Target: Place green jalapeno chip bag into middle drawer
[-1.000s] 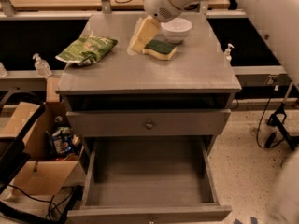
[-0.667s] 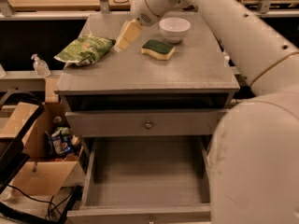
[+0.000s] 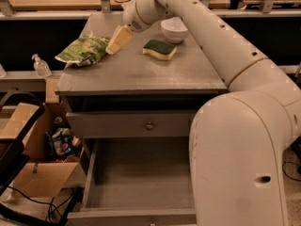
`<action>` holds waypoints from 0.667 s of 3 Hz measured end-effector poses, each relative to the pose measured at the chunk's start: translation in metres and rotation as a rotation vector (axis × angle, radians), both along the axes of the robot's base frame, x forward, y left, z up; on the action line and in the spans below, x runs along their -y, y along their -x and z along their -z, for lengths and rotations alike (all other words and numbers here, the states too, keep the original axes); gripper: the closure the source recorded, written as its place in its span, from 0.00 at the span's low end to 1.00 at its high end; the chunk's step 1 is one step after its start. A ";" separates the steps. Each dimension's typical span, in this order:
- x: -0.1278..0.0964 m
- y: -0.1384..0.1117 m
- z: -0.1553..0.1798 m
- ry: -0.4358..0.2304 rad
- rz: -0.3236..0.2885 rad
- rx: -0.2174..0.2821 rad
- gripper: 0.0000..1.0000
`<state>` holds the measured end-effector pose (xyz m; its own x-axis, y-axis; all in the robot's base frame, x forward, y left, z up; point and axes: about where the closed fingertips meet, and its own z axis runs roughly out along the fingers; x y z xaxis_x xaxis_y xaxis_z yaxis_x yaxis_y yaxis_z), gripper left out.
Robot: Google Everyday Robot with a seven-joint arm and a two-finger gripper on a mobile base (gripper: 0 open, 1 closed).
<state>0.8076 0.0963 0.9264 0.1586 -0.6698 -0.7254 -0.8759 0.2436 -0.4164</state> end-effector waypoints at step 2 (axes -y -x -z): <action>-0.045 -0.013 0.032 0.033 -0.035 -0.059 0.00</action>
Offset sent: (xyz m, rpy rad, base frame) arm 0.0299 0.0649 -0.0372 -0.0596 0.0731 0.0489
